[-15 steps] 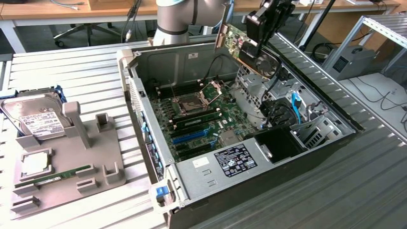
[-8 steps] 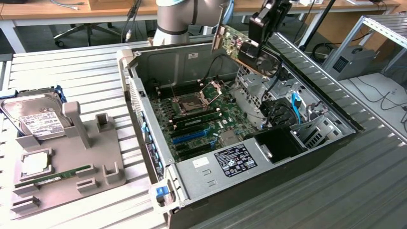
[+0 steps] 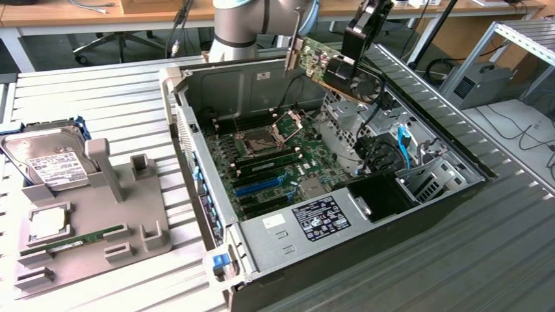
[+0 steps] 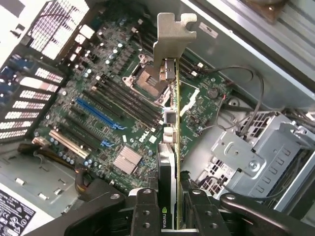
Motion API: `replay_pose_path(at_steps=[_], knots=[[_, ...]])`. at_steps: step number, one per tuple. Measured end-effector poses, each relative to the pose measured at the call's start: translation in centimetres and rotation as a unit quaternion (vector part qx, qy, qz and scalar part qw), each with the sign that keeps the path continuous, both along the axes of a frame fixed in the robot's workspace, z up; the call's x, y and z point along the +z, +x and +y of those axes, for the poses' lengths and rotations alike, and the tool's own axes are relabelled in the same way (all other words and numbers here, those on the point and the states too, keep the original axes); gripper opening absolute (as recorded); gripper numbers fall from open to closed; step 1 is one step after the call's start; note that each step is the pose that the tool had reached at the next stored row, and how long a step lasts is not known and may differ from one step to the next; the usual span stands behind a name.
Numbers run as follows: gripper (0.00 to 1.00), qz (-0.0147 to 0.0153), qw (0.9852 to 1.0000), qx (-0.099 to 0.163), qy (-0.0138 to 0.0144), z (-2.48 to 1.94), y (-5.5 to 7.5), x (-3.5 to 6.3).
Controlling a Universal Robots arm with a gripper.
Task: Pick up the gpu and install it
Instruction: 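Insert the gpu into the slot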
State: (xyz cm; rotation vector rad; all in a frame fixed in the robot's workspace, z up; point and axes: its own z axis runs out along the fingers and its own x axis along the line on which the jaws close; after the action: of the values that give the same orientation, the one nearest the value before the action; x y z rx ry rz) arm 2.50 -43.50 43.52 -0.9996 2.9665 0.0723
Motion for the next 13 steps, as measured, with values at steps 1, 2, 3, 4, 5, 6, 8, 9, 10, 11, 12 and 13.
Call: replay_pose_path(at_steps=[1,2,3,4,5,6,8,9,10,11,12,13], knots=[[0.27,0.0,1.0,0.009,0.0,0.0,0.0,0.0],[0.27,0.0,0.9998,0.018,0.0,0.0,0.0,0.0],[0.27,0.0,0.9996,0.029,0.0,0.0,0.0,-0.01],[0.27,0.0,0.9993,0.037,0.0,0.0,0.0,-0.01],[0.27,0.0,0.9989,0.047,0.0001,0.0,0.0,-0.01],[0.27,0.0,0.9983,0.057,0.0,0.0,0.0,-0.01],[0.27,0.0,0.9971,0.077,0.0001,0.0,0.0,-0.01],[0.27,0.0,0.996,0.089,0.0,0.0,0.0,-0.01],[0.27,0.0,0.9945,0.105,0.0,0.0,0.0,-0.02],[0.27,0.0,0.9922,0.124,0.0,0.0,0.0,-0.02],[0.27,0.0,0.9907,0.136,0.0,0.0,0.0,-0.02],[0.27,0.0,0.9895,0.145,0.0,0.0,0.0,-0.02]])
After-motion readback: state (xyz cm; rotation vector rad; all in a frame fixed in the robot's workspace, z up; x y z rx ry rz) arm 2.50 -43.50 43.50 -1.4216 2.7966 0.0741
